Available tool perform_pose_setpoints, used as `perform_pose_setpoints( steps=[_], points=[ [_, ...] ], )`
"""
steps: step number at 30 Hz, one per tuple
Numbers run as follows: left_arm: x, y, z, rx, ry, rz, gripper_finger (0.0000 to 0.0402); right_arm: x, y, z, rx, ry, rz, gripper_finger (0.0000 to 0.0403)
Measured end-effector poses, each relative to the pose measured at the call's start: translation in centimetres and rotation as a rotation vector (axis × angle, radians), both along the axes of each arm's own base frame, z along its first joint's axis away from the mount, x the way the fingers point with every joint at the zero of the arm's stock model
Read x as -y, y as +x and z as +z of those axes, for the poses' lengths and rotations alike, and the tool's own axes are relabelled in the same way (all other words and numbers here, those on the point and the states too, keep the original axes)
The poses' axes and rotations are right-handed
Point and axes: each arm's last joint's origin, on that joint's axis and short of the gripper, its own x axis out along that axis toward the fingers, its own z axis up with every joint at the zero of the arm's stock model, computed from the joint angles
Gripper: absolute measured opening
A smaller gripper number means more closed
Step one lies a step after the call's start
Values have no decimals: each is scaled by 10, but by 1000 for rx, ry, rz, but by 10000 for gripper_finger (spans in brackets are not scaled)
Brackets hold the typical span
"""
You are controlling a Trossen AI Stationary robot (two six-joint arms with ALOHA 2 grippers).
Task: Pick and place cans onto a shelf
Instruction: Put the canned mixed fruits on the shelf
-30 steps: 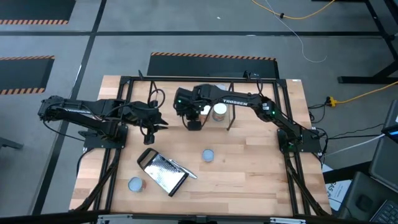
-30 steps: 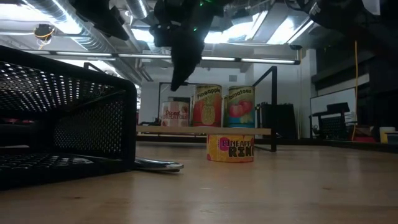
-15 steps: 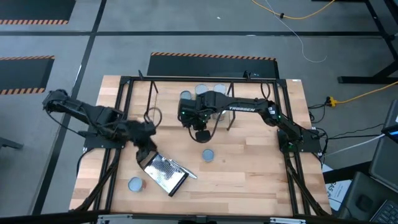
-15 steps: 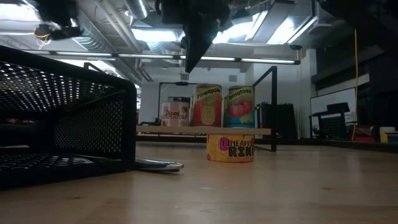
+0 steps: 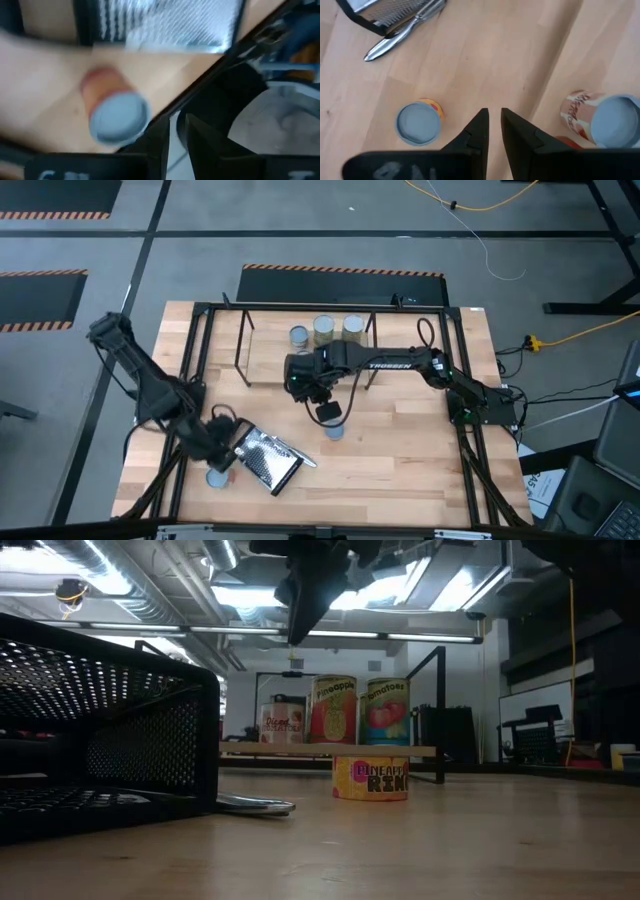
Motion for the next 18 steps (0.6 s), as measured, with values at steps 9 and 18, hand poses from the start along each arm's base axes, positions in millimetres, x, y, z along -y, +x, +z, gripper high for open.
perform_pose_setpoints(
  steps=[9,18],
  points=[
    [33,4,-33,-242,-8,15,55,0,0,0,1,0,0,55],
    [43,13,-43,-227,-1,19,55,0,0,0,2,1,-5,55]
  ],
)
